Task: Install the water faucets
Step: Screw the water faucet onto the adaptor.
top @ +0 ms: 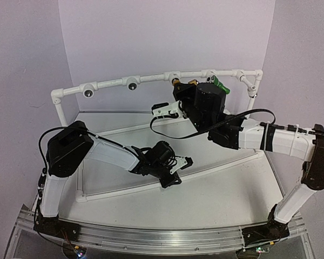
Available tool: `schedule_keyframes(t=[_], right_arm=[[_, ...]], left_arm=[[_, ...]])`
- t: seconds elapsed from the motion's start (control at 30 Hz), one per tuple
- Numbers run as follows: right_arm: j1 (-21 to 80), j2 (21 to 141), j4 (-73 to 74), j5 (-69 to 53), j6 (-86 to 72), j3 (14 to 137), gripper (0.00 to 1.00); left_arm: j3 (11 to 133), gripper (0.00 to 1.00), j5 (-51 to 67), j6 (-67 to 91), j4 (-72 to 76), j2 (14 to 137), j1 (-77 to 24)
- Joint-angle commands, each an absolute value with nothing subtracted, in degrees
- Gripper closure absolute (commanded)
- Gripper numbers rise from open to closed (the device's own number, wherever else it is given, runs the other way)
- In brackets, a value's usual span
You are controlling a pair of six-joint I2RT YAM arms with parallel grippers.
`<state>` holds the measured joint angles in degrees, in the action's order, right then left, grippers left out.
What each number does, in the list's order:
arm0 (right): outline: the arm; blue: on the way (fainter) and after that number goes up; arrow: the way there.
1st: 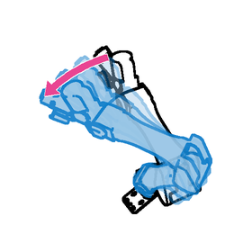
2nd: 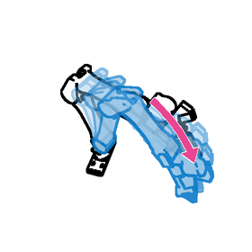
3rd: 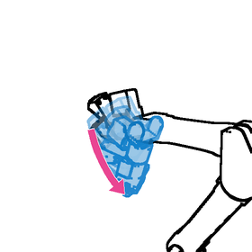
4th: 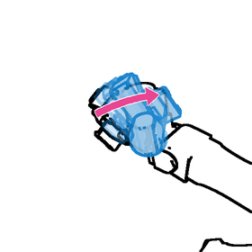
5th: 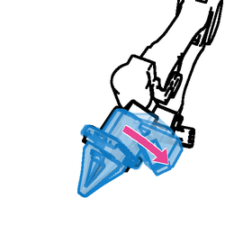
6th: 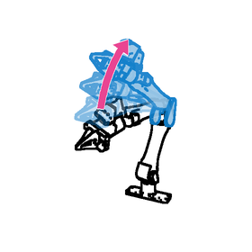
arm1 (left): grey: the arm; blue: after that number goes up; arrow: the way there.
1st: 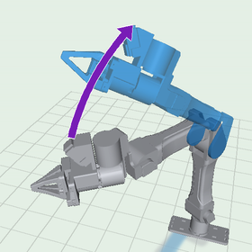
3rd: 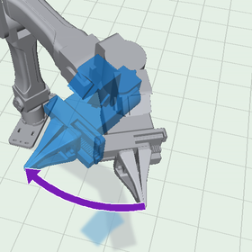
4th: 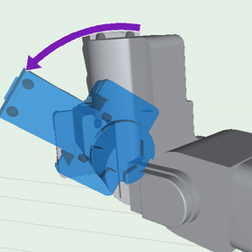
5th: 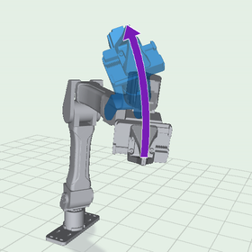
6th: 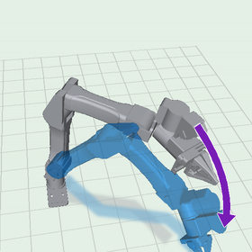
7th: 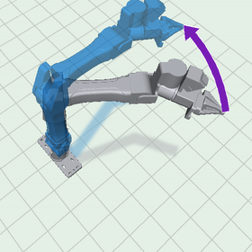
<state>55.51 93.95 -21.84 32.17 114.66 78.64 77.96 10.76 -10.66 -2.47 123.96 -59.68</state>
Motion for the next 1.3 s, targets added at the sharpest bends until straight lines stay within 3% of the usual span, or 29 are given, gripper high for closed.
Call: schedule_keyframes(t=[0.0, 1.27], right_arm=[[54.7, 94.7, -25.1, 31.6, 115.8, 82.2, 1.0], [53.0, 97.4, -24.8, 31.9, 111.3, 79.2, 1.0]], left_arm=[[75.9, 1.0, 14.5, -10.4, -6.1, 127.3, -61.0], [75.2, 1.0, 14.3, -10.6, -6.1, 126.3, -61.0]])
